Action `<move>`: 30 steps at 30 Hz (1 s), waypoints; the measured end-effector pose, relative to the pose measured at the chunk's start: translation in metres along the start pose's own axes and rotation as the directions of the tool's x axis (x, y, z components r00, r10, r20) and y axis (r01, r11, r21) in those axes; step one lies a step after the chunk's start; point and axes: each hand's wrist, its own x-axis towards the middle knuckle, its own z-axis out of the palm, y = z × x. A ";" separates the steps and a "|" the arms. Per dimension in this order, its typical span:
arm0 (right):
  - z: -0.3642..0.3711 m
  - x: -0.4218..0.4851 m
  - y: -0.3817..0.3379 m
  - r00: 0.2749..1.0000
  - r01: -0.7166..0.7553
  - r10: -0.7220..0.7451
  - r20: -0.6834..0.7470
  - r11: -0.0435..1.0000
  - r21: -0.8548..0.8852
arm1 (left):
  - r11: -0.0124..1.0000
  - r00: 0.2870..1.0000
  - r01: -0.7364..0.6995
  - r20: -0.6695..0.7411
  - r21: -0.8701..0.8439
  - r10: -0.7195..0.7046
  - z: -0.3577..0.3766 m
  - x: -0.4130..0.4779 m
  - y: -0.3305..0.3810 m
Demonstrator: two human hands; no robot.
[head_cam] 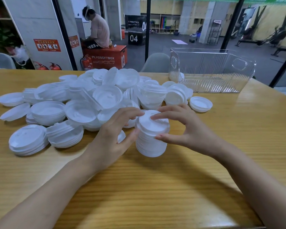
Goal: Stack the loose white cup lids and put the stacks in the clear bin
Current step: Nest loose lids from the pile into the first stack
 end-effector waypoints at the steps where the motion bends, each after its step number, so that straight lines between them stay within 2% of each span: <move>1: 0.000 0.000 0.000 1.000 -0.003 0.003 -0.002 1.000 0.008 | 1.000 1.000 0.001 0.015 -0.001 -0.001 0.000 0.000 0.000; 12: -0.003 -0.003 0.002 1.000 0.013 -0.013 0.002 0.997 0.073 | 0.999 0.998 0.036 0.044 -0.006 -0.036 0.002 -0.001 -0.002; 16: -0.017 0.008 0.014 0.987 0.013 0.003 -0.161 0.995 0.100 | 1.000 0.999 0.028 0.044 -0.005 -0.027 0.002 -0.001 -0.002; 19: -0.027 0.023 0.042 0.951 -0.058 0.049 -0.304 0.998 -0.019 | 1.000 0.999 0.030 0.042 0.002 -0.030 0.002 -0.001 -0.002; 21: -0.032 0.028 0.071 0.930 -0.167 0.118 -0.348 0.979 -0.114 | 1.000 0.999 0.031 0.041 0.002 -0.031 0.002 -0.001 -0.002; 23: -0.033 0.029 0.099 0.894 -0.333 0.241 -0.379 0.922 -0.199 | 0.999 0.999 0.035 0.040 -0.004 -0.034 0.002 -0.001 -0.002; 26: -0.031 0.021 0.128 0.816 -0.547 0.383 -0.433 0.752 -0.367 | 0.999 0.998 0.038 0.041 -0.001 -0.038 0.002 -0.001 -0.001; 28: -0.028 0.014 0.137 0.786 -0.614 0.451 -0.424 0.650 -0.447 | 0.999 0.998 0.043 0.044 -0.005 -0.043 0.002 -0.001 -0.001; 30: -0.026 0.011 0.141 0.777 -0.629 0.486 -0.400 0.592 -0.503 | 0.999 0.998 0.043 0.042 -0.007 -0.043 0.002 -0.001 -0.002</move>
